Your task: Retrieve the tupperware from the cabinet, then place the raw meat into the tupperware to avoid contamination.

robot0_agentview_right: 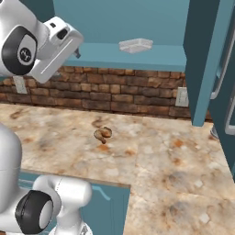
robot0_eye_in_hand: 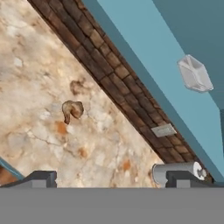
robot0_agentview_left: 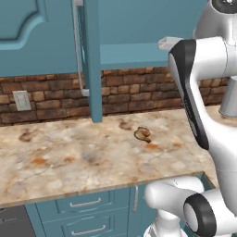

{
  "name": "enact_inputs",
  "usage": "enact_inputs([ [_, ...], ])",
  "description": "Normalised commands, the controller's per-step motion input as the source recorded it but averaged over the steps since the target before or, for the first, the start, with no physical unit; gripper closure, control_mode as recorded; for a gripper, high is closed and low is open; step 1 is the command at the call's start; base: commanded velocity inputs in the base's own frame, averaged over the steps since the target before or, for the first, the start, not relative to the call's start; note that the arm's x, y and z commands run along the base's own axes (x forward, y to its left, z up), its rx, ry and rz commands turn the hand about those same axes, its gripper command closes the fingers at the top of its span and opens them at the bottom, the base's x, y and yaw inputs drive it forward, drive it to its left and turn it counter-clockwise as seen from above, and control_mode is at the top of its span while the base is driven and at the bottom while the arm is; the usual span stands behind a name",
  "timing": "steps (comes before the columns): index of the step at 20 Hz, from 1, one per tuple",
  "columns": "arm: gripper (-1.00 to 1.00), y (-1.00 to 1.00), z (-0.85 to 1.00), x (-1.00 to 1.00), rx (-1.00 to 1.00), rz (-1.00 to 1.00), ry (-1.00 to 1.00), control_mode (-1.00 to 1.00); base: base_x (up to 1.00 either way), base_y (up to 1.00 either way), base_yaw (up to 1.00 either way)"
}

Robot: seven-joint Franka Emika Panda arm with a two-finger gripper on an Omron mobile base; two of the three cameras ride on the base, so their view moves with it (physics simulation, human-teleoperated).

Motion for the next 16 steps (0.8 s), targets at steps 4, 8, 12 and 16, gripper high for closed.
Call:
enact_inputs([
  [4,-1.0,-0.12,0.0,0.06,0.06,-0.04,0.0,-1.0,0.0,0.0,0.0],
  [8,-1.0,-0.16,0.0,0.0,0.08,-0.02,0.0,-1.0,0.0,0.0,0.0],
  [12,-1.0,-0.1,0.0,0.01,0.09,0.0,0.0,-1.0,0.0,0.0,0.0],
  [16,-1.0,-0.06,0.0,0.11,0.08,0.0,0.0,-1.0,0.0,0.0,0.0],
])
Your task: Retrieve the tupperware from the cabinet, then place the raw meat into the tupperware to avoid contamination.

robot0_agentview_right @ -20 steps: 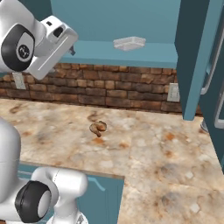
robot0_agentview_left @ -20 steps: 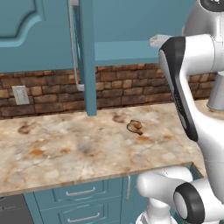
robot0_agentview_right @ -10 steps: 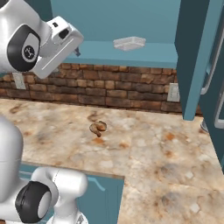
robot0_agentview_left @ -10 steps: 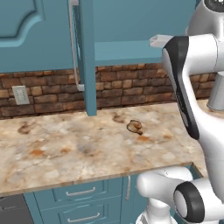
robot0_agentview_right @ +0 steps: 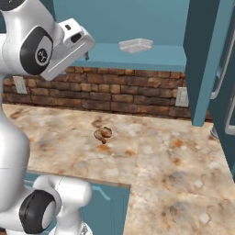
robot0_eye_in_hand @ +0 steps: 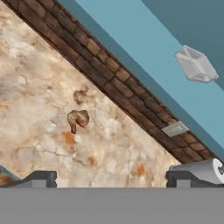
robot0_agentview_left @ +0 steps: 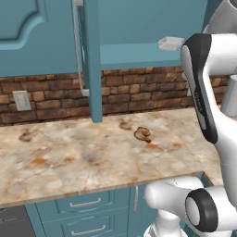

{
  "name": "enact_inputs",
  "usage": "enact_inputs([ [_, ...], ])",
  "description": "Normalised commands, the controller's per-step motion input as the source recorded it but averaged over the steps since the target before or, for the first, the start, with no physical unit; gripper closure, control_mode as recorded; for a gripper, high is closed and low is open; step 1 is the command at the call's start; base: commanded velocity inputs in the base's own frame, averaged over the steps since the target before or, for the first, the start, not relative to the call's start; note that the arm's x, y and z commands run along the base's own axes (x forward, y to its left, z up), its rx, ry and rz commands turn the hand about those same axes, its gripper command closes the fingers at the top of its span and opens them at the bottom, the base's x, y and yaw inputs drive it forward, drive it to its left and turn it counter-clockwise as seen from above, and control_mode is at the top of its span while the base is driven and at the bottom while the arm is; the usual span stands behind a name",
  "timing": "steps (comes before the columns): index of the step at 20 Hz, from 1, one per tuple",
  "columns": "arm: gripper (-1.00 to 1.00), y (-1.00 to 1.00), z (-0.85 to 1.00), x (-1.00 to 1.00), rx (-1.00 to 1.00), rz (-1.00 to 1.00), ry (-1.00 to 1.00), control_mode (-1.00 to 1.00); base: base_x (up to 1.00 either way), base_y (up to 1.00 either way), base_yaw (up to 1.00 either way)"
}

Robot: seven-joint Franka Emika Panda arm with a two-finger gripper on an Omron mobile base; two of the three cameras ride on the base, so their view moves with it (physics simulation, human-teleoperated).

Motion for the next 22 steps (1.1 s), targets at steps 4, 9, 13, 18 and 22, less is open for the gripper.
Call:
enact_inputs([
  [4,-1.0,-0.05,0.0,0.1,0.09,0.0,-0.04,-1.0,0.0,0.0,0.0],
  [9,-1.0,-0.01,0.0,0.08,0.08,0.0,-0.12,-1.0,0.0,0.0,0.0],
  [13,-1.0,0.0,0.0,0.1,0.07,0.0,-0.14,-1.0,0.0,0.0,0.0],
  [18,-1.0,-0.04,0.0,0.13,0.07,0.0,-0.07,-1.0,0.0,0.0,0.0],
  [22,-1.0,-0.06,0.0,0.16,0.07,0.0,0.0,-1.0,0.0,0.0,0.0],
])
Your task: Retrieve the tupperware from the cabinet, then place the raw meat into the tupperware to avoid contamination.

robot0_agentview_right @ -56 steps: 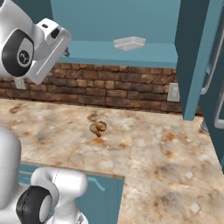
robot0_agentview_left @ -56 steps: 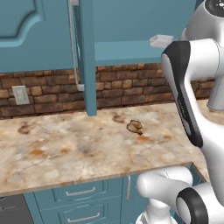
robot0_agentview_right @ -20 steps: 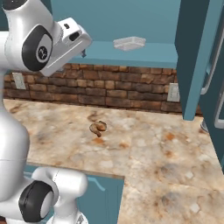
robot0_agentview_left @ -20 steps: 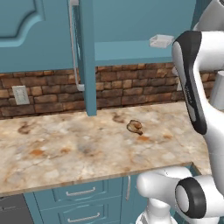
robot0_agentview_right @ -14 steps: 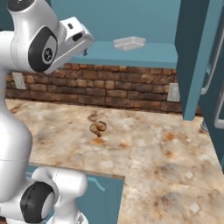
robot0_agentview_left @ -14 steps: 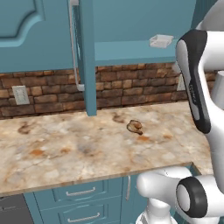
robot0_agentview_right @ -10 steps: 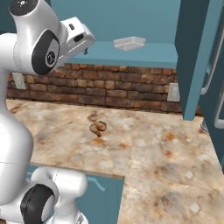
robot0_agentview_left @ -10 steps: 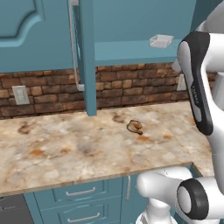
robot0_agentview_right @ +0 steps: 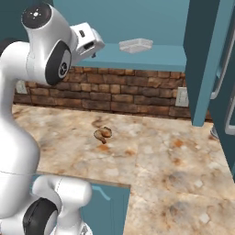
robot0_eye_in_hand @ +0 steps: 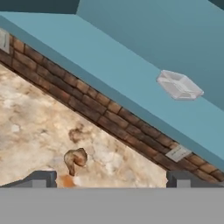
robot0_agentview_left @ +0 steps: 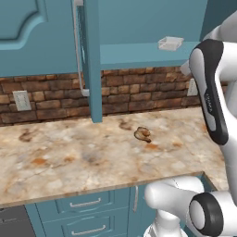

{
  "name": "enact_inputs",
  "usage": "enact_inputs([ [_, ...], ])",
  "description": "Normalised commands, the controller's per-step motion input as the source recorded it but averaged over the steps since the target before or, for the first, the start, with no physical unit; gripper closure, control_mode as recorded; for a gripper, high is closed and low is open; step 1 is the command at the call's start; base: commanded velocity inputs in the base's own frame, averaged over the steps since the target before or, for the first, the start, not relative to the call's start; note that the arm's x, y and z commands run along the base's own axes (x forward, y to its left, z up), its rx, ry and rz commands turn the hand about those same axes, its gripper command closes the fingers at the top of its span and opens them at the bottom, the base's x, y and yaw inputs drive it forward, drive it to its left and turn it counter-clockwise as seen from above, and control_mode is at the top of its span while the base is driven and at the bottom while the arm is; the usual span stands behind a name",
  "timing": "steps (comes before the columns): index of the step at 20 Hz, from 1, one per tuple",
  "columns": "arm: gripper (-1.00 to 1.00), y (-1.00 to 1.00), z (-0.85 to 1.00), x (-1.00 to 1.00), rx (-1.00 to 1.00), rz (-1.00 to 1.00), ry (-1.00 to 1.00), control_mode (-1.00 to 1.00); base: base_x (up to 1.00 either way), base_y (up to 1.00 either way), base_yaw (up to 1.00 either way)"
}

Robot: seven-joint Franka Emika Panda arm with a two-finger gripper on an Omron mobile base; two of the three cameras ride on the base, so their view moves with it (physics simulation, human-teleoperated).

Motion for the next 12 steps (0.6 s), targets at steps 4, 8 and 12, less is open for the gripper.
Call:
enact_inputs([
  [4,-1.0,-0.03,0.01,0.2,0.07,0.0,0.0,-1.0,0.0,0.0,0.0],
  [8,-1.0,-0.02,0.04,0.22,0.07,0.0,0.0,-1.0,0.0,0.0,0.0],
  [12,-1.0,0.0,0.01,0.24,0.06,0.0,0.0,-1.0,0.0,0.0,0.0],
])
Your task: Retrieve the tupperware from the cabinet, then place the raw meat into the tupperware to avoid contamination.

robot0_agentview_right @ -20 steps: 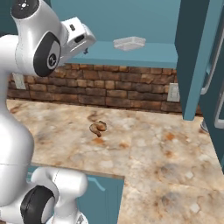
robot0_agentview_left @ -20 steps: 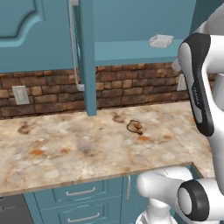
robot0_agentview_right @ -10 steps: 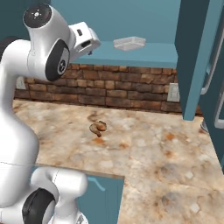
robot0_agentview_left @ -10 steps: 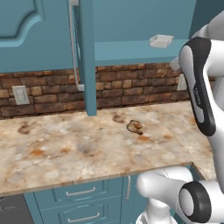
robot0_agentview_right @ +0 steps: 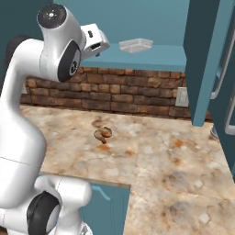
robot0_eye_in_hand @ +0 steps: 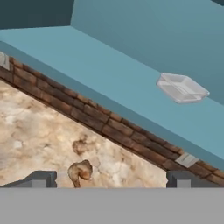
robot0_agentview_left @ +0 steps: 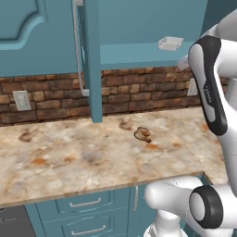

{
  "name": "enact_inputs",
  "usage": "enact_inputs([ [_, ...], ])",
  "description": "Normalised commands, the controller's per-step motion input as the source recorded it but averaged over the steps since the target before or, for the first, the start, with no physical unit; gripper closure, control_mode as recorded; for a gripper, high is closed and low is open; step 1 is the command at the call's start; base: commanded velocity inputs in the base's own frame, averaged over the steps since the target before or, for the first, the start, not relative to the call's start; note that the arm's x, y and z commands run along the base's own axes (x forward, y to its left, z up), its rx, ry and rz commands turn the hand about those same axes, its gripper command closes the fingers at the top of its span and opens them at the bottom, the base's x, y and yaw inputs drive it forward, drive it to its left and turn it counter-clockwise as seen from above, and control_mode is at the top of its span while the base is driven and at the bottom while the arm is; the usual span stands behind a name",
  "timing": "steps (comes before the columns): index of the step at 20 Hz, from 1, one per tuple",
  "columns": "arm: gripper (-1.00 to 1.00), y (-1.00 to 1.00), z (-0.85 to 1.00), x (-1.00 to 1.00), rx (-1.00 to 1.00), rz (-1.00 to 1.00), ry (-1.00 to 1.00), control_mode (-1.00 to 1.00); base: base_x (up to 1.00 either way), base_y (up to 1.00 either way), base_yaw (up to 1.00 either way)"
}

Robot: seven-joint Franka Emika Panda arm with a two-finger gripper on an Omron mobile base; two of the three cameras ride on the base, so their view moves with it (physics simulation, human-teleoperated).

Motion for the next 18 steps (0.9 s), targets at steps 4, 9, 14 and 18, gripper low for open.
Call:
enact_inputs([
  [4,-1.0,-0.02,0.0,0.24,0.05,0.0,0.0,-1.0,0.0,0.0,0.0],
  [9,-1.0,-0.03,0.0,0.25,0.03,0.0,0.0,-1.0,0.0,0.0,0.0],
  [14,-1.0,-0.03,0.0,0.29,0.0,0.0,0.0,-1.0,0.0,0.0,0.0],
  [18,-1.0,-0.06,0.0,0.3,0.0,0.0,-0.01,-1.0,0.0,0.0,0.0],
])
